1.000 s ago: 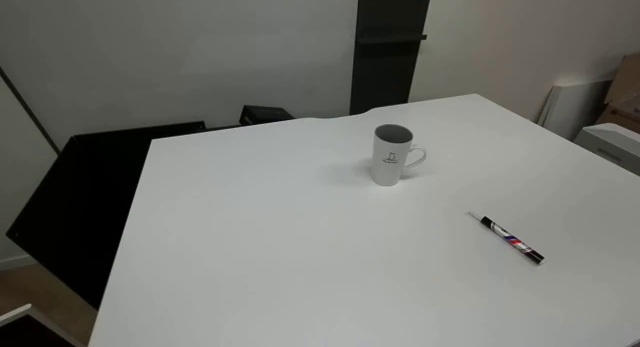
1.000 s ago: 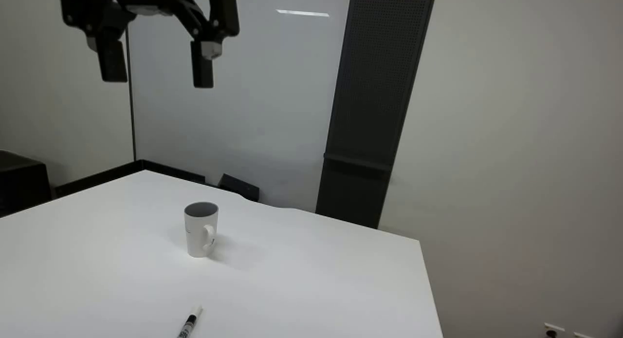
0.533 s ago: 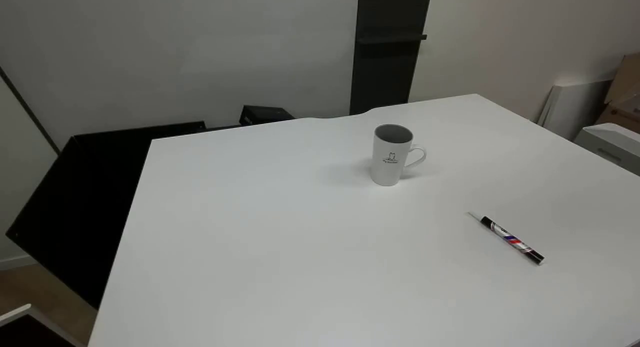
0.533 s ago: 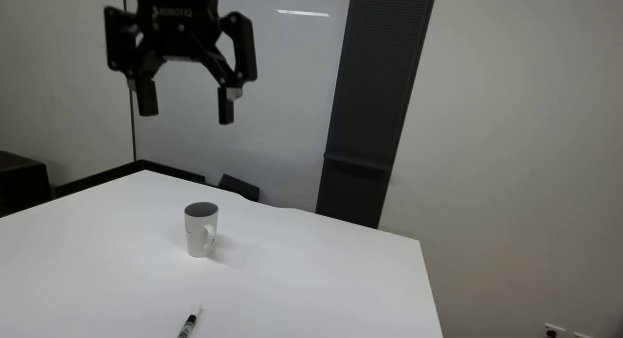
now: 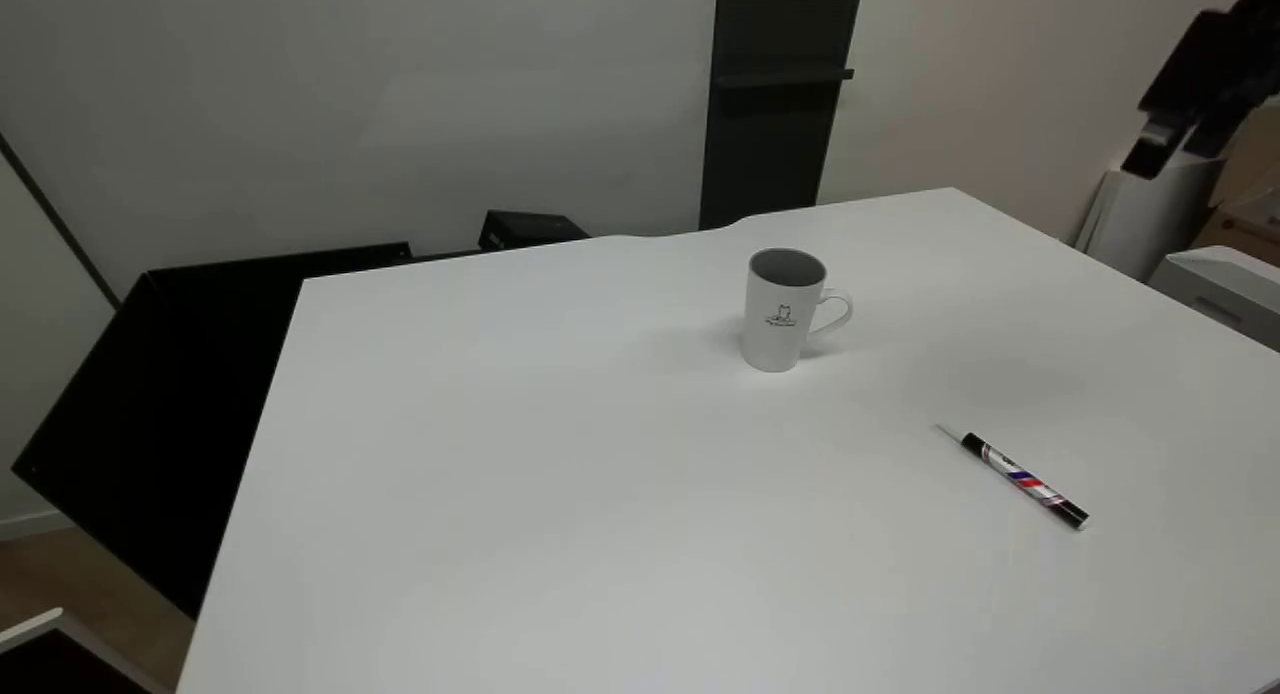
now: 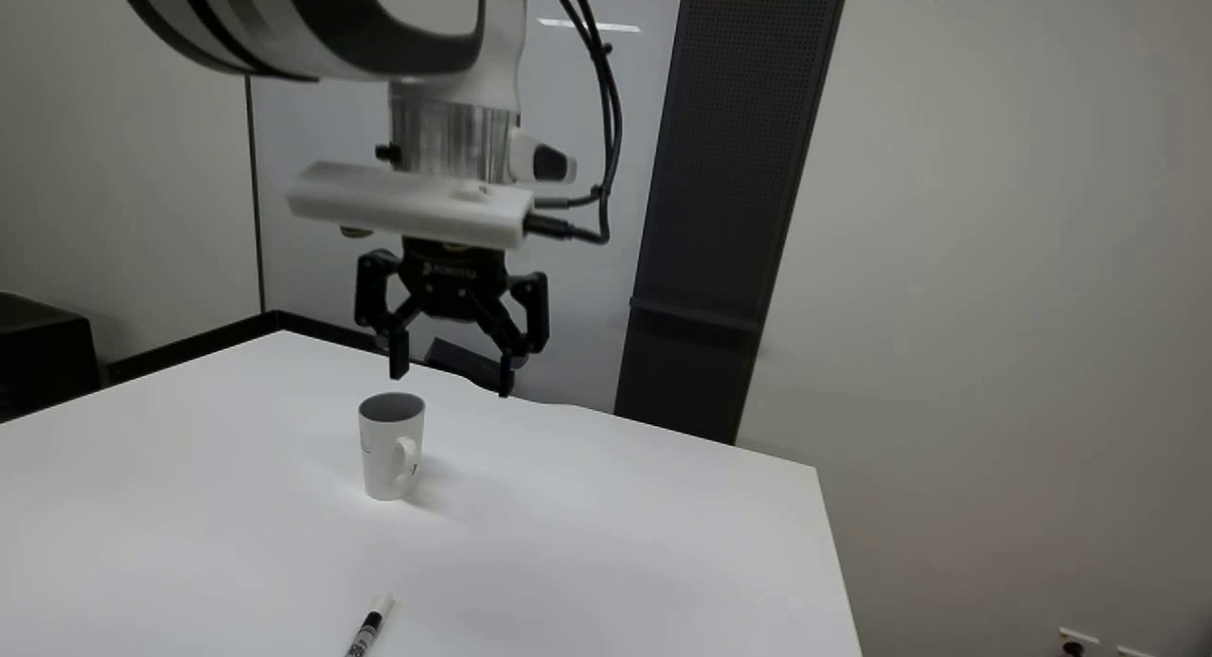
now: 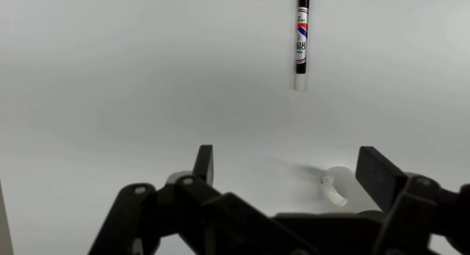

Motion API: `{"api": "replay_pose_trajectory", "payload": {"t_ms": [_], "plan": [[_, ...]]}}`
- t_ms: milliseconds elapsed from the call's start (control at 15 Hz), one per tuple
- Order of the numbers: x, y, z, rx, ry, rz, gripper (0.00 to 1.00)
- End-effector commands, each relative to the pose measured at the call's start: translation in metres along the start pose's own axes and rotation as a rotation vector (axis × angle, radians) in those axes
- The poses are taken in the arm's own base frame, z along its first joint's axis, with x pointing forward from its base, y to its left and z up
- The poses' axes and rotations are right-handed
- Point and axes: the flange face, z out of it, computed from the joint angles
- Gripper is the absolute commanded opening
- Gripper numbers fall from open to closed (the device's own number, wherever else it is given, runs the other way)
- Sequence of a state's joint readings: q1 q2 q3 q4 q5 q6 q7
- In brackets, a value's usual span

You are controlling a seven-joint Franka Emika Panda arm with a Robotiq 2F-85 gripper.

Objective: Put the pen in the mug

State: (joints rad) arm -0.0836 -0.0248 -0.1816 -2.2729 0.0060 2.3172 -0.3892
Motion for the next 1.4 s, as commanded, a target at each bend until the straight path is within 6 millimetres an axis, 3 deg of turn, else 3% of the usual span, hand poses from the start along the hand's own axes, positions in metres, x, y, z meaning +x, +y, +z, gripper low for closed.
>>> {"api": "replay_pose_trajectory", "payload": {"t_ms": [0, 400, 667, 933, 1333], "plan": [[0.035, -0.012, 0.051, 0.035, -0.015, -0.024, 1.0], [0.045, -0.071, 0.117, 0.069, -0.074, -0.115, 1.0], [0.039, -0.093, 0.146, 0.066, -0.096, -0.147, 1.0], [0.036, -0.099, 0.168, 0.031, -0.088, -0.143, 1.0], [0.032, -0.087, 0.188, -0.027, -0.111, 0.002, 1.0]]}}
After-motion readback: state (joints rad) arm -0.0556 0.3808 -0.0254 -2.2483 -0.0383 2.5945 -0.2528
